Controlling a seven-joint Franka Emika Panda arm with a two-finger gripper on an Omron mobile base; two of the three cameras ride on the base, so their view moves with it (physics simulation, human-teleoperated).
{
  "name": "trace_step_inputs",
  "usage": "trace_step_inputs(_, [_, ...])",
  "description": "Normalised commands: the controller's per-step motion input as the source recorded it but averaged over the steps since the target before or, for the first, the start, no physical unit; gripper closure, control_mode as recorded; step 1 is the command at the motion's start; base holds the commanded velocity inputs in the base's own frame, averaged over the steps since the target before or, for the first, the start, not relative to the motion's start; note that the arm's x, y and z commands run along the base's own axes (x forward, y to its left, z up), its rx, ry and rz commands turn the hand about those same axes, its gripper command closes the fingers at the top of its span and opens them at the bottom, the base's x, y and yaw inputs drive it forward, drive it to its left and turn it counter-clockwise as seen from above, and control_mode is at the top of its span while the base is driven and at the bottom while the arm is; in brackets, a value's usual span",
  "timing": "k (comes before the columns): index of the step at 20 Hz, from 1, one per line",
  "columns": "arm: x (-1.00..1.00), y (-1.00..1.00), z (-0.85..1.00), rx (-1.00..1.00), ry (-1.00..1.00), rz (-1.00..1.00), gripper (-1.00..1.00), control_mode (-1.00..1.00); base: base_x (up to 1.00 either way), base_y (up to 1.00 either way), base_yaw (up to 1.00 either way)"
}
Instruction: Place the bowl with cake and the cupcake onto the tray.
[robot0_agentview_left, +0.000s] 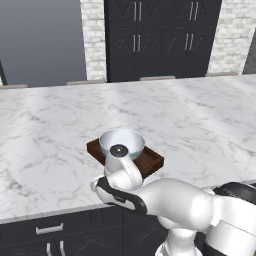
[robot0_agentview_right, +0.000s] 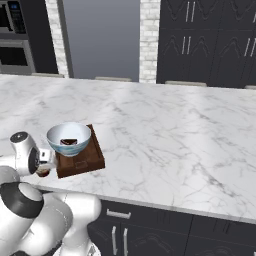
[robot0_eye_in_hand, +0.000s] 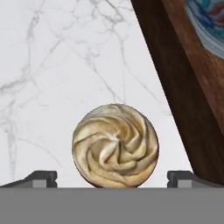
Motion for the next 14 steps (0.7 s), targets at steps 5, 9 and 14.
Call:
trace_step_inputs(5, [0.37, 0.00, -0.33, -0.01, 0.03, 0.01, -1.00, -1.00, 0.00, 0.00, 0.00])
trace_step_inputs(9, [0.33, 0.00, -0.32, 0.00, 0.04, 0.01, -1.00, -1.00, 0.00, 0.00, 0.00])
trace_step_inputs(14, [0.15, 0.00, -0.13, 0.00, 0.01, 0.00, 1.00, -1.00, 0.00, 0.00, 0.00])
